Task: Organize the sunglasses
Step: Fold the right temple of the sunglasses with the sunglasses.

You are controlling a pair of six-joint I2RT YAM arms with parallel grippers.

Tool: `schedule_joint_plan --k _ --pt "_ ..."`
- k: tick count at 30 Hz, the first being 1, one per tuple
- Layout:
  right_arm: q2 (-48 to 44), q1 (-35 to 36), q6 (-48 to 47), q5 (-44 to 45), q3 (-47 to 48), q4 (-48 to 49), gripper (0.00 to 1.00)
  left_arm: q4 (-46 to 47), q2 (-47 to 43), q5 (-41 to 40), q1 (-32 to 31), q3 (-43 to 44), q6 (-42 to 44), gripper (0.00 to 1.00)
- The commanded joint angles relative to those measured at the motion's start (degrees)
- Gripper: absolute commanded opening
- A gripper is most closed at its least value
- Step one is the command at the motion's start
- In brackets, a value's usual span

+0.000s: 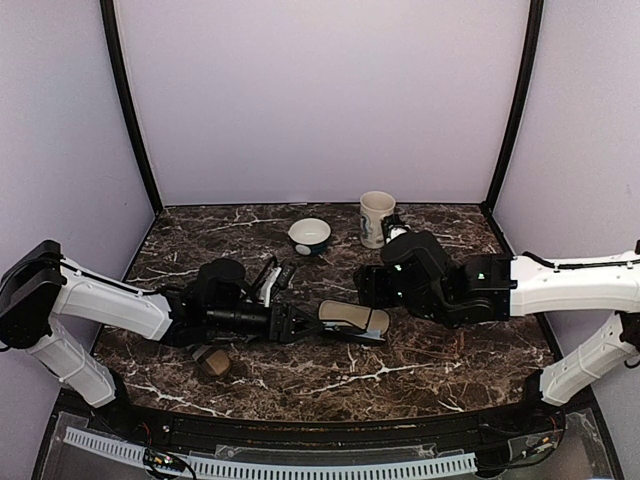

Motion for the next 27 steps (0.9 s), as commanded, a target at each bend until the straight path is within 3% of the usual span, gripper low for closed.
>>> schedule_joint_plan --k 1,11,27 --pt "0.2 -0.2 -0.3 -0.8 1.9 2.1 0.71 -0.9 -2.3 -0.4 0.3 1.9 0.9 0.00" --pt "0.9 -0.2 -0.6 -1.2 2.2 2.3 0.71 -4.8 -4.4 -3.7 0.2 2.3 3.8 0.00" --pt "2.5 -0.2 -1.8 -4.3 3.0 5.1 0.69 -4.5 -2.8 -2.5 0.2 3.1 2.3 0.00"
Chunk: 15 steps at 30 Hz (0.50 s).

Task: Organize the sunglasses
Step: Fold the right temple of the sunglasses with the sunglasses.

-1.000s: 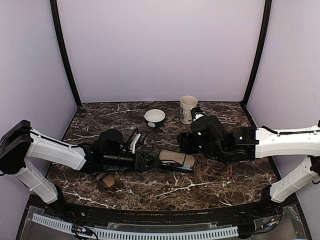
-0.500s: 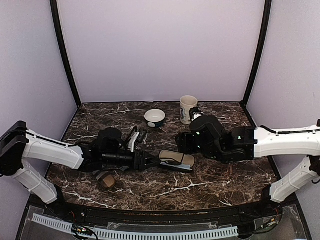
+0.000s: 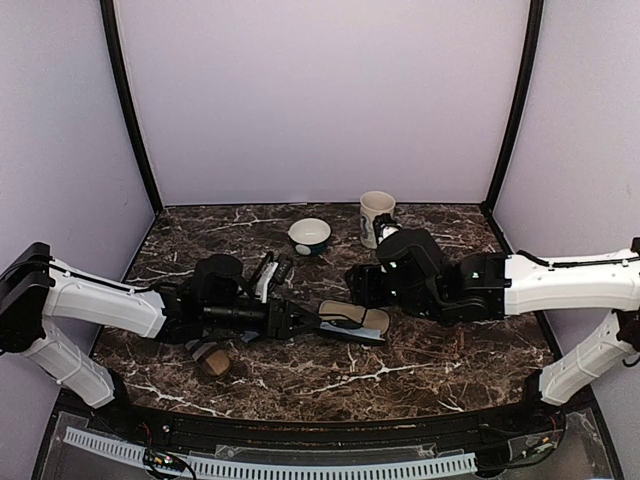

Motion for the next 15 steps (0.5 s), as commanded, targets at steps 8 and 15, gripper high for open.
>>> schedule_joint_plan --k 8,15 --pt "3.0 0.0 -0.6 -6.0 1.3 8.2 0.69 -0.2 0.6 1.1 0.2 2.3 -0.2 0.00" --pt "5.2 0.7 -0.8 -11.7 0.5 12.3 0.70 0.3 0.6 0.8 0.2 1.8 0.1 0.00"
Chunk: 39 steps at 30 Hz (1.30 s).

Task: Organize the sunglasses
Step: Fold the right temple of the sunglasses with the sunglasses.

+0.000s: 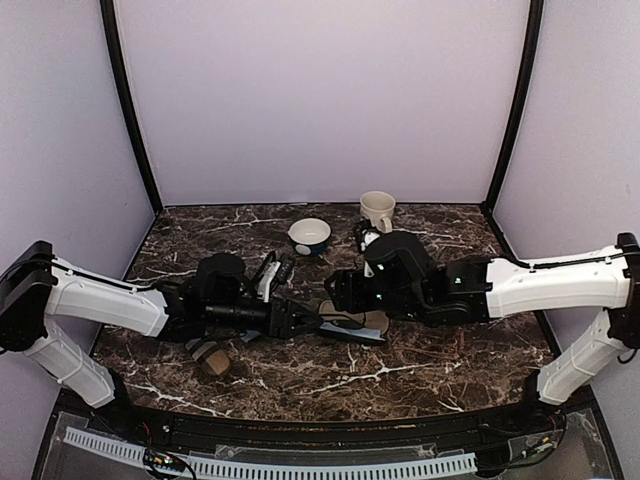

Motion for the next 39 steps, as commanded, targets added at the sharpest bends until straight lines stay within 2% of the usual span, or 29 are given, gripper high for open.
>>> schedule_joint_plan --k 1,9,16,21,25,32,35,39 --pt "1.0 0.8 -0.3 -5.1 0.0 5.8 0.70 0.8 -0.3 0.4 0.2 0.7 0.4 0.00" --pt "-0.1 0.9 -0.4 -12.8 -3.9 12.0 0.75 1.9 -0.5 0.5 0.2 -0.2 0.4 0.00" --pt "-2.3 0.3 -0.4 -13.4 -5.2 11.7 0.77 2.3 -0.5 0.7 0.2 -0.5 0.7 0.00" --pt "-3.2 -1.9 1.6 -18.1 -7.0 13.8 0.70 3.6 -0.5 1.3 0.2 -1.1 1.3 0.00" --pt "-4.0 -2.7 2.3 -19.0 -8.2 14.1 0.69 5.9 -0.4 2.1 0.2 -1.9 2.9 0.00" --pt "-9.4 -7.8 -1.7 -24.4 -9.7 6.7 0.78 4.5 -2.2 4.3 0.5 -1.7 8.8 0.00" --pt "-11.3 -10.6 -5.8 -30.1 -9.0 2.0 0.82 3.6 -2.4 5.5 1.3 -1.3 6.6 0.00" --pt "-12.9 -13.4 -9.0 -35.2 -9.0 -2.5 0.88 4.2 -1.7 7.5 2.7 -1.1 -0.4 0.00"
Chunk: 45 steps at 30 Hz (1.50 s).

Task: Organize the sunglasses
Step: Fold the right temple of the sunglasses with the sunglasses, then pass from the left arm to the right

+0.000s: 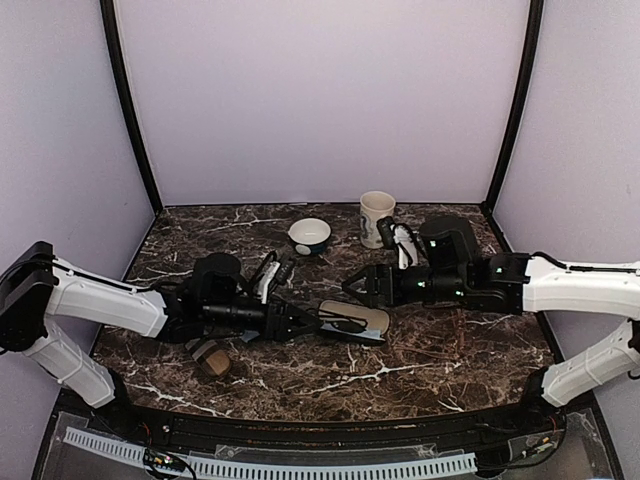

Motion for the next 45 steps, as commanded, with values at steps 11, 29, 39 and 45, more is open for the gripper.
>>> schedule_joint_plan --k 11,29,39,45 --pt "-0.8 -2.4 -19.5 -10.8 1.3 -10.9 0.89 2.4 2.8 12.1 3.1 3.1 -22.9 0.00" --pt "11.6 7.3 -34.8 -0.2 12.4 -21.1 0.85 -3.4 8.0 21.0 3.8 8.7 -27.2 0.00" --pt "15.4 9.3 -37.1 2.7 15.9 -23.1 0.66 -2.7 8.3 22.2 3.8 8.4 -28.4 0.00" --pt "15.8 10.0 -36.9 3.7 16.0 -22.5 0.59 -2.2 8.5 22.5 3.8 8.2 -28.7 0.00"
